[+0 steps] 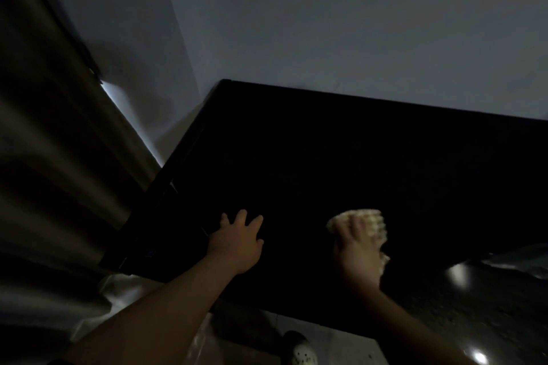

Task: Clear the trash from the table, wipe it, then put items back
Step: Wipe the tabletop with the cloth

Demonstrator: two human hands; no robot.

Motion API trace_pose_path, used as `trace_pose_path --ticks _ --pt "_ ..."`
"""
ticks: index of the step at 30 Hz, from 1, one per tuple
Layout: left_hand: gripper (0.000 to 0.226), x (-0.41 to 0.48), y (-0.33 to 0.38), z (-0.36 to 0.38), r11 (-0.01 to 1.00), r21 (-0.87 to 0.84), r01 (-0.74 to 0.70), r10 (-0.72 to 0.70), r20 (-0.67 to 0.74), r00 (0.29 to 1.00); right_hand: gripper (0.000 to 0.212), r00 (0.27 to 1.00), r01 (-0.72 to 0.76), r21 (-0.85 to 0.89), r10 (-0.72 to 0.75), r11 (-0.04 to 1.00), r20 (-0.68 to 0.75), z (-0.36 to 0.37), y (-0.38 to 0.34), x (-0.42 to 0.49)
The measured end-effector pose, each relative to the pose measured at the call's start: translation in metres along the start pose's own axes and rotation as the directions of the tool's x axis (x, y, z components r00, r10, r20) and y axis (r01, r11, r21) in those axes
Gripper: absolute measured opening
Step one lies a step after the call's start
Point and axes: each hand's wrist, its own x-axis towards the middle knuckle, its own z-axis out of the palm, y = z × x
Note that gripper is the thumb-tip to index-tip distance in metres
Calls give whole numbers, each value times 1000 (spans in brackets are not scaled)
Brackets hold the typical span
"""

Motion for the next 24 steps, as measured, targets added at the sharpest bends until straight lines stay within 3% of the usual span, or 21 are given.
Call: trace_pose_path --ticks 3,6,9,11,13,15,16,18,20,22,24 --pt "58 4 2 -1 1000 -14 9 -9 -5 1000 50 911 399 -118 -378 909 166 21 -20 -14" --pt "59 6 3 2 1000 14 24 -24 10 1000 49 859 505 -177 -473 845 195 1 7 6" --pt "60 8 3 3 1000 17 19 -20 34 999 47 979 173 -61 -165 983 118 -25 51 39" --pt "59 9 1 -1 1000 -18 5 -5 50 999 44 983 -111 37 104 993 152 -34 57 52" --pt "57 9 -1 -4 999 -51 -4 7 65 998 47 977 -166 -49 171 985 130 -32 38 57" --pt "55 12 -4 -5 998 -70 -5 9 70 998 48 990 -21 -110 36 994 135 -14 8 55" --pt "54 16 -5 -4 998 -67 -1 6 74 997 49 988 116 -152 -98 982 119 0 -8 49" --pt "53 22 -6 -1 999 -32 2 0 67 998 49 914 388 -198 -348 900 209 20 -35 29" --pt "52 26 -6 0 999 -24 23 -22 37 999 51 819 549 -157 -491 821 296 21 -43 15" --pt "51 27 -5 -2 998 -50 38 -37 11 999 55 751 648 -204 -569 734 335 10 -29 23" --pt "51 24 -5 -6 997 -72 26 -25 17 1000 66 785 609 -246 -527 754 326 -5 0 46"
